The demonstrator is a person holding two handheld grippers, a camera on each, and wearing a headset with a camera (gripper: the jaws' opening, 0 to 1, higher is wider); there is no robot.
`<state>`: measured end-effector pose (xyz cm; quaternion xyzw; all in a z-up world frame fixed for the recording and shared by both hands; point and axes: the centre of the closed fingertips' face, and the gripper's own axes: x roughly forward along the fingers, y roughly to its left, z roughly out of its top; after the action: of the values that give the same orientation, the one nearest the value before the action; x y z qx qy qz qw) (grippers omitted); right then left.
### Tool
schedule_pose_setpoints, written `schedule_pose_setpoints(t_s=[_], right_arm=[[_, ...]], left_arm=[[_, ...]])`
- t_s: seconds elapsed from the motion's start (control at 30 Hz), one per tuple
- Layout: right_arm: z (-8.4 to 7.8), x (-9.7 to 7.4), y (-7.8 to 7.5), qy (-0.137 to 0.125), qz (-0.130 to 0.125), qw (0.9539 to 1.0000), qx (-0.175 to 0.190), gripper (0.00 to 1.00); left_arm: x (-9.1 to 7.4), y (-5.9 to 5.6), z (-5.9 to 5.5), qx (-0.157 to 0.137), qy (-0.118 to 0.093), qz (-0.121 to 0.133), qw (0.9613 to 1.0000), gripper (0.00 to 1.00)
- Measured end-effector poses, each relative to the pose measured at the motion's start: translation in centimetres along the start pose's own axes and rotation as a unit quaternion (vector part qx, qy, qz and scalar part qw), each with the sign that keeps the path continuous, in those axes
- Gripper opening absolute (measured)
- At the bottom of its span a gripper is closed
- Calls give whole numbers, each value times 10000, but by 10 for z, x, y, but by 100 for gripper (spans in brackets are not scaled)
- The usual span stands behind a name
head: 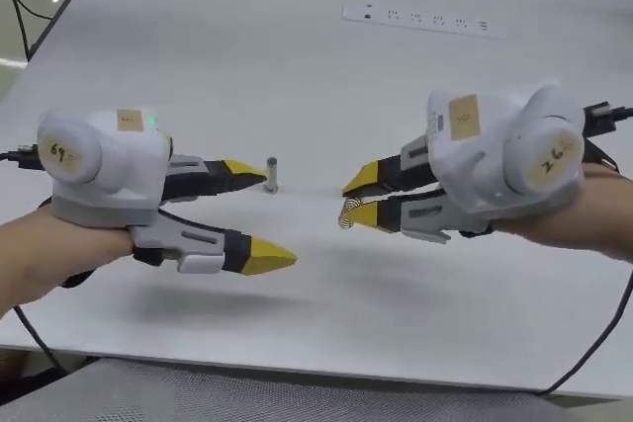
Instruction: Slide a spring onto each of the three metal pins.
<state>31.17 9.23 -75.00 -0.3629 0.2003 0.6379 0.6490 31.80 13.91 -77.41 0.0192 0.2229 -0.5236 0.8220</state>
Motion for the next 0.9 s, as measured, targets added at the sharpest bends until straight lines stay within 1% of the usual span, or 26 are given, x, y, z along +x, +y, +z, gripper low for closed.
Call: schedule_pose_setpoints(t_s=[0.07, 0.17, 0.2, 0.37, 0.53, 0.6, 0.63, 0.9], right_arm=[[0, 0, 0, 7, -1, 10000, -12, 6], [0, 0, 0, 1, -6, 10000, -2, 6], [0, 0, 0, 6, -8, 10000, -3, 6], [0, 0, 0, 24, -10, 10000, 8, 7], [0, 1, 1, 40, 12, 10000, -4, 6], [-1, 1, 2, 61, 23, 10000, -8, 6], [-1, 1, 1, 63, 14, 10000, -18, 6], [1, 2, -1, 62, 31, 10000, 0, 6]], left_arm=[[-3, 3, 0, -32, -55, 70, 10000, 68], [-7, 7, -3, -69, -81, 164, 9998, 73], [-8, 8, -3, -88, -88, 176, 9998, 77], [-17, 10, -6, -147, -122, 209, 9996, 88], [-23, 18, -6, -154, -158, 375, 9991, 93], [-25, 20, -4, -182, -243, 440, 9986, 97], [-26, 20, -3, -178, -267, 478, 9983, 98], [-32, 24, -3, -206, -291, 543, 9979, 98]])
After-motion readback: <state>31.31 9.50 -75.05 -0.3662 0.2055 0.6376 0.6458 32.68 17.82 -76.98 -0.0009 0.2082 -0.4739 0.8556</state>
